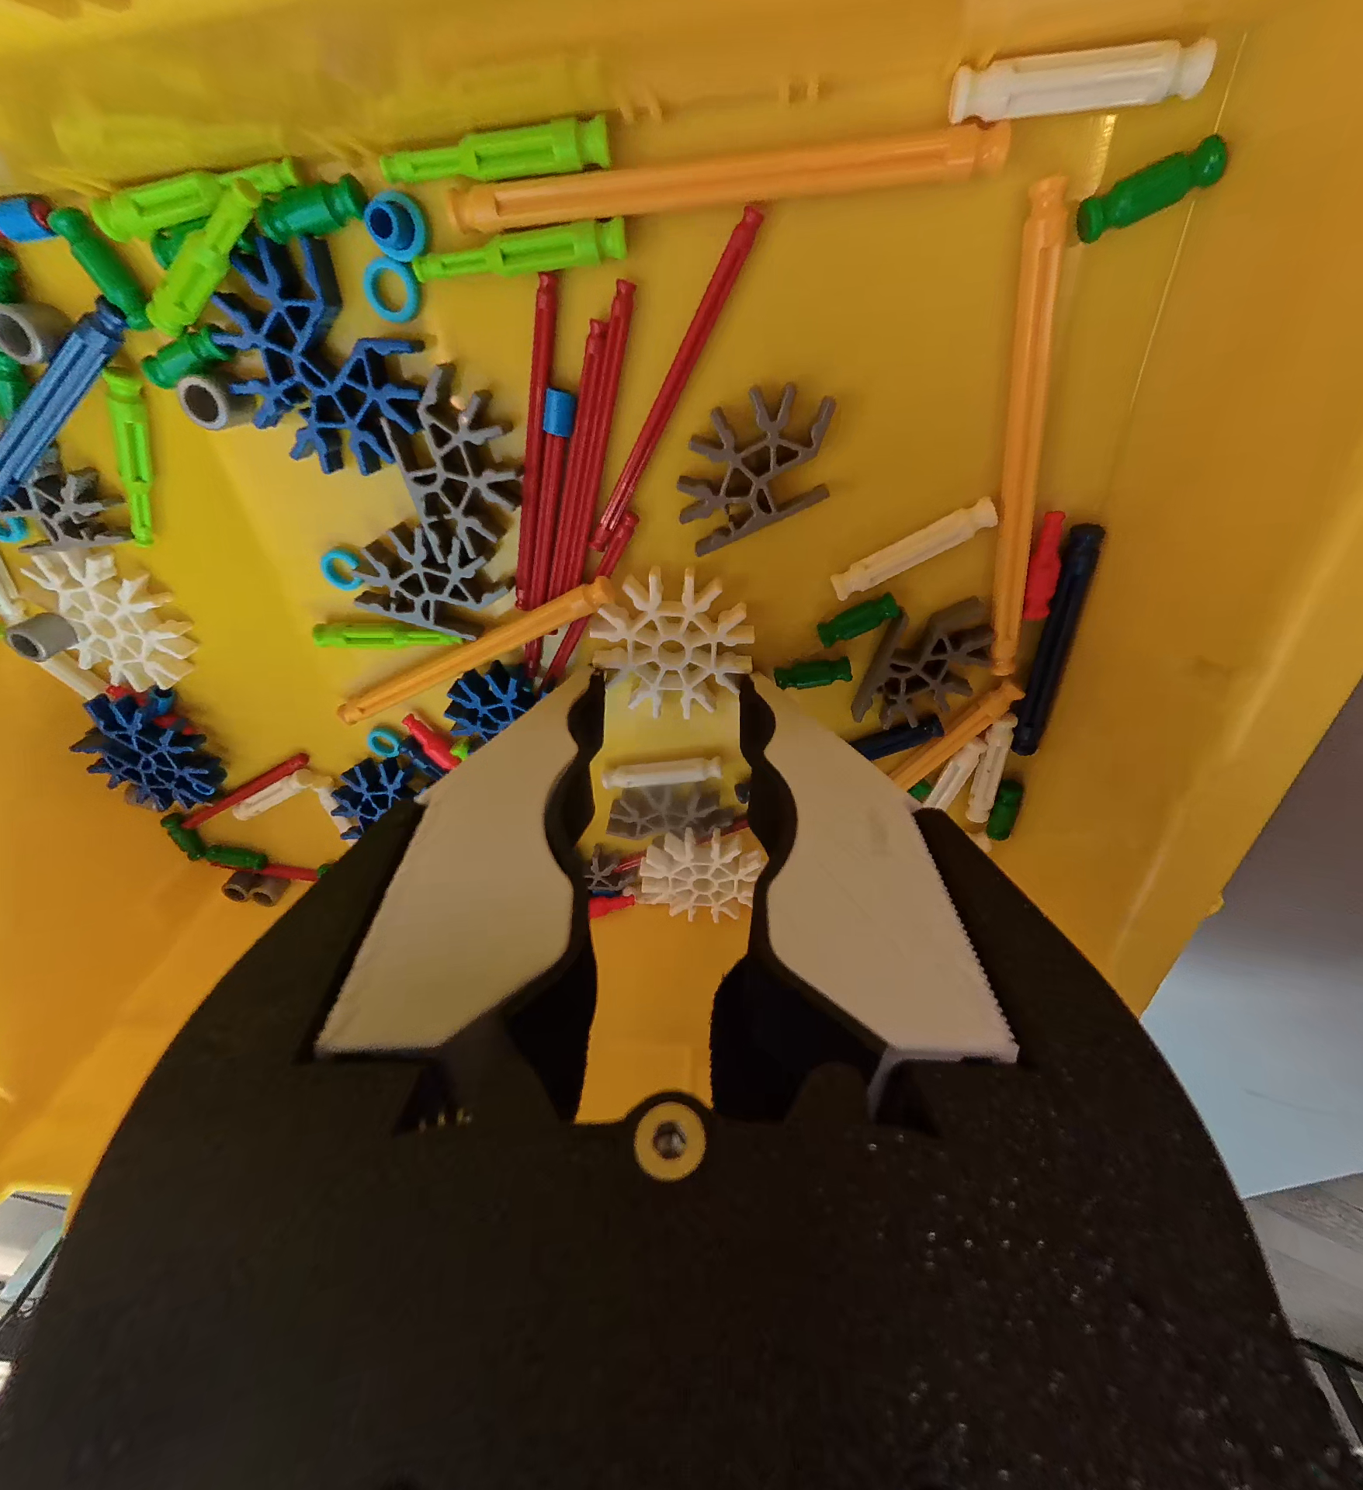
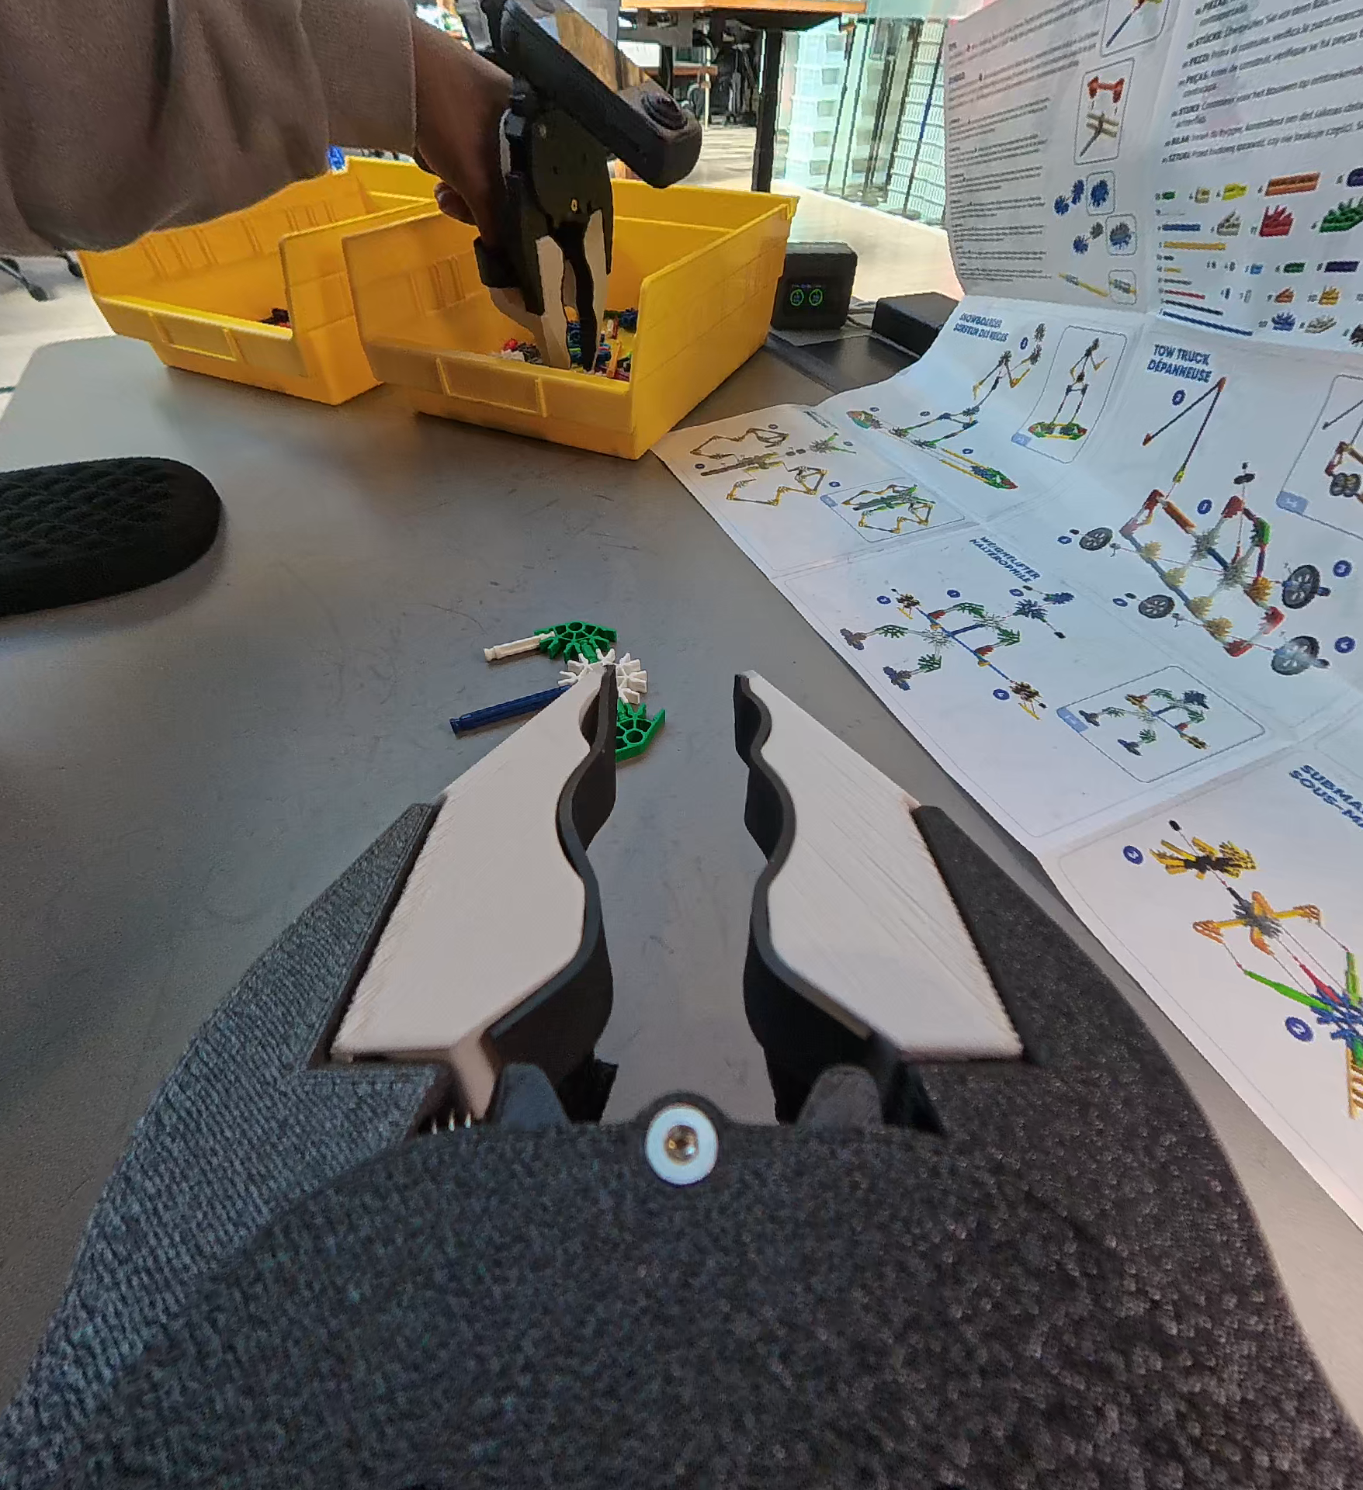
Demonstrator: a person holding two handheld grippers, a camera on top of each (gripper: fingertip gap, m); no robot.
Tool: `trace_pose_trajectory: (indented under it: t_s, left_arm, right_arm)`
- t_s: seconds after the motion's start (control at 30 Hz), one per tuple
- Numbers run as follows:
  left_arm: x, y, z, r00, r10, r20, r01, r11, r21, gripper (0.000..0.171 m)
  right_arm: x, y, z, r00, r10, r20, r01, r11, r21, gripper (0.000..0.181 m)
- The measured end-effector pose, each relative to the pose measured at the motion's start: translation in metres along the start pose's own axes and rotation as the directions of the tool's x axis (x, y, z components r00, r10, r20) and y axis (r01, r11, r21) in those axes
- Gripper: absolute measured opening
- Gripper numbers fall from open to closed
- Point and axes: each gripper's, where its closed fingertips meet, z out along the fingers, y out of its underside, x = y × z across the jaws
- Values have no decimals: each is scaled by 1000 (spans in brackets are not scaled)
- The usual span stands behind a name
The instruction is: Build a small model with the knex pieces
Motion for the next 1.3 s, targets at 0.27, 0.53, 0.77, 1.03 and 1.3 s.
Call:
trace_pose_trajectory:
  t_s: [0.27,0.53,0.77,1.03,1.3]
  left_arm:
    - [1,1,-2,999,11,34,-12,1000,11,32]
    - [-5,-2,-44,987,21,160,-37,994,98,31]
    - [59,-62,-117,962,107,251,-186,931,313,31]
    - [240,-124,-79,894,441,75,-431,805,407,32]
    - [345,-165,-46,793,608,39,-553,692,463,32]
  right_arm:
    - [-1,0,1,1000,-11,1,11,1000,-4,27]
    - [1,0,0,1000,3,-1,-3,1000,4,27]
    - [-2,1,1,1000,-13,1,13,1000,-6,27]
    - [-4,1,1,1000,-30,2,30,999,-12,28]
    - [-8,5,4,998,-64,5,64,997,-35,28]
